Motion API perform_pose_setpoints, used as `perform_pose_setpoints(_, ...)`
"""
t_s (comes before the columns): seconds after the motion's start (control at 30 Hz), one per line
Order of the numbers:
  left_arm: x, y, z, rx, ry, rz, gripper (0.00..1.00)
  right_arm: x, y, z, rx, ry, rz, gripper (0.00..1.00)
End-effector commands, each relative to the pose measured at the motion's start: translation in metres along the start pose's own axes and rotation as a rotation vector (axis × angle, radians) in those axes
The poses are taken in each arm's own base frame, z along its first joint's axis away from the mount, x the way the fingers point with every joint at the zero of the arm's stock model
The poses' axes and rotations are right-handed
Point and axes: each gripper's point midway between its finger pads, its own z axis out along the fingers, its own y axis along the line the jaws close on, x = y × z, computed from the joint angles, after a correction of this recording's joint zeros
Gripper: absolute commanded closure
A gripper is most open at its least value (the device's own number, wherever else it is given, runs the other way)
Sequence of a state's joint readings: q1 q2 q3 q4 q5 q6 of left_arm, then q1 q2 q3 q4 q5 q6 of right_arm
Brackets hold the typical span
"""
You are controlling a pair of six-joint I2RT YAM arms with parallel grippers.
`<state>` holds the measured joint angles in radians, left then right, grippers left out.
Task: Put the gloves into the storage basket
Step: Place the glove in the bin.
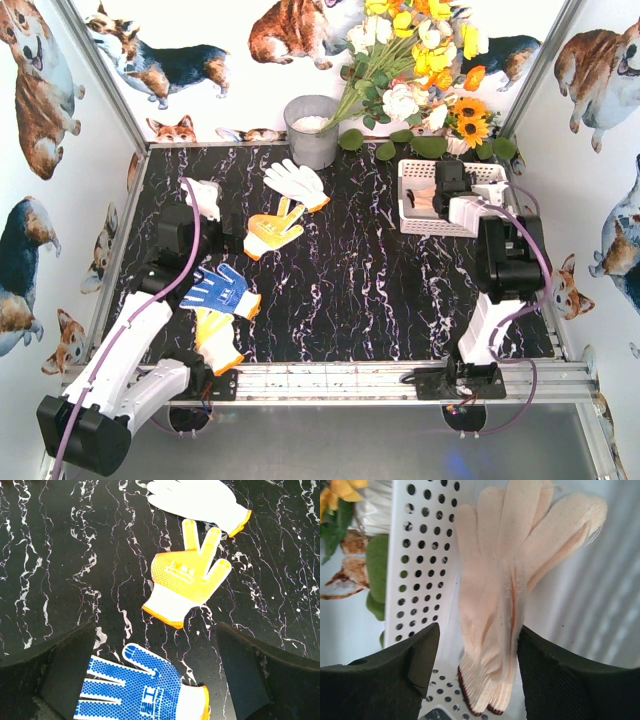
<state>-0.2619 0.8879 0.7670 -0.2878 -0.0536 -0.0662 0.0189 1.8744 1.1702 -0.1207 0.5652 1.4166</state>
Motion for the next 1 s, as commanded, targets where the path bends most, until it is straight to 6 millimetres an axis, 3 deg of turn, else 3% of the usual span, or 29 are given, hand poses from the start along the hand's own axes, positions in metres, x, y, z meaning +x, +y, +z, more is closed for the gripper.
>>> perform_pose_setpoints(0.0,-0.007,0.001,-0.003,0.009,-0.033,0.006,0.00,-0.026,0.012,-0.023,-0.027,-0.017,0.040,0.37)
perform_pose_setpoints(0.17,-0.011,0.001,-0.006,0.006,-0.048,0.005,0.00,-0.041,0.010,-0.036,-0.044,-0.032,0.031,0.37)
perform_pose_setpoints(0.23,0.003,0.003,-0.004,0.000,-0.021,0.005,0.00,-0.047,0.011,-0.042,-0.056,-0.042,0.007,0.37)
perform_pose_setpoints(0.4,0.004,0.003,-0.004,-0.001,-0.020,0.005,0.00,-0.050,0.028,-0.057,-0.135,-0.010,-0.119,0.38)
perform_pose_setpoints(0.47,0.004,0.003,-0.004,-0.003,-0.018,0.005,0.00,-0.042,0.033,-0.060,-0.157,0.035,-0.203,0.39)
perform_pose_setpoints(0.63,0.005,0.004,-0.002,-0.007,-0.013,0.007,0.00,-0.013,0.034,-0.058,-0.182,0.180,-0.416,0.54)
perform_pose_setpoints(0.87,0.007,0.004,-0.001,-0.009,-0.004,0.006,0.00,0.029,0.014,-0.051,-0.124,0.416,-0.789,0.54)
perform_pose_setpoints(0.97,0.008,0.005,0.000,-0.011,0.001,0.009,0.00,0.041,0.002,-0.044,-0.069,0.493,-0.925,0.62)
